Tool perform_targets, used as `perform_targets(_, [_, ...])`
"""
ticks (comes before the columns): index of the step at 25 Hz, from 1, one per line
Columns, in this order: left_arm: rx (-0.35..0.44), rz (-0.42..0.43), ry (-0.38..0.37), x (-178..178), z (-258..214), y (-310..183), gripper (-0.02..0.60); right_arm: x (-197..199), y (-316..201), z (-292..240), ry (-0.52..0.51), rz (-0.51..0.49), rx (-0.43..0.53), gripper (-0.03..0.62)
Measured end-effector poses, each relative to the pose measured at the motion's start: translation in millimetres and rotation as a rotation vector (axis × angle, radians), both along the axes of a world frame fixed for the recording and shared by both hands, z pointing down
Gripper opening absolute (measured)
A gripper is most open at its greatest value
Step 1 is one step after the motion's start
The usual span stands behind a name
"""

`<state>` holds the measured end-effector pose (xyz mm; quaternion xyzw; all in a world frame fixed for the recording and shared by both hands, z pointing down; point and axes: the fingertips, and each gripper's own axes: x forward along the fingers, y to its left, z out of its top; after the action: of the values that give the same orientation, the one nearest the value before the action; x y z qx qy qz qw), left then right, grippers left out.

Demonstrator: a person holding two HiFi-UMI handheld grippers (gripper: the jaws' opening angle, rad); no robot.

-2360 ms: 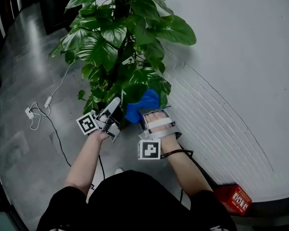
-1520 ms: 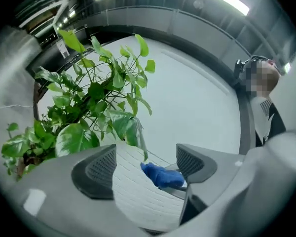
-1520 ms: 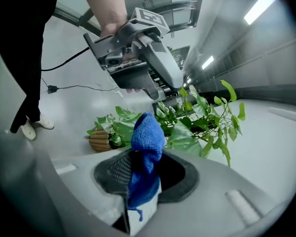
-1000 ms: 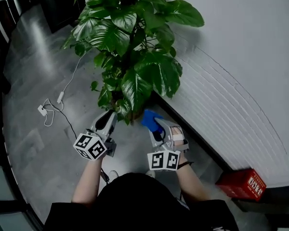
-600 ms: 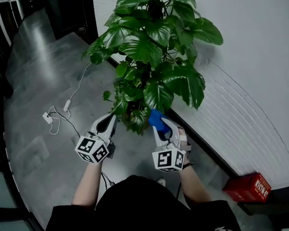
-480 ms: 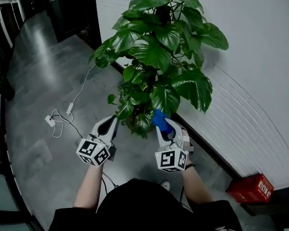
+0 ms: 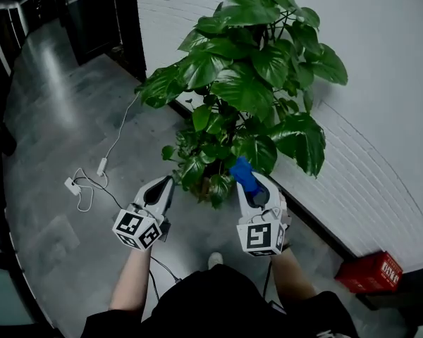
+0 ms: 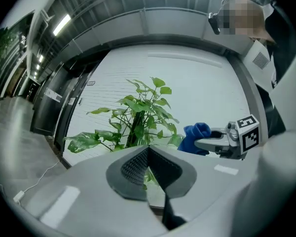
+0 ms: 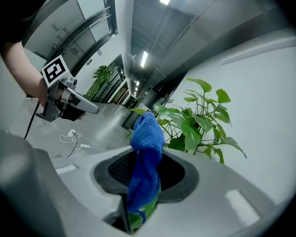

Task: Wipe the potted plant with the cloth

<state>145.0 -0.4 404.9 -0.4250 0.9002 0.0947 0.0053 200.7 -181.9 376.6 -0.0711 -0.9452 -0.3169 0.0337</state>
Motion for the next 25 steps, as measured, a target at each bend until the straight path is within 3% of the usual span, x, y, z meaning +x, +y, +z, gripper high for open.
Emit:
perform_targets(7, [-0.009,0.066,-0.028,-56.4,-11.5,-48.8,0.006,-25.8,-22.2,-58.2,-0.107,-0.036,-0.03,0.106])
perform_targets(15, [-0.001,0.146,-0.012,-143.5,-27.1,-140.0,0.011,-44.8,-106.0,-163.4,-0.276,0.121,-0.053,0.106])
perform_targets(21, [0.041,0.178,-0.015,-174.3,-51.6,-190.9,0.015,-78.4,-113.5,-241.8,-0.467,0.151,0.137,0.106])
perform_targets(25, [0.15,0.308,-0.017,-170.3,-67.6,-202.1,0.062,-107.9,-100.7,-261.2,-0.53,0.185,0.213,0.106])
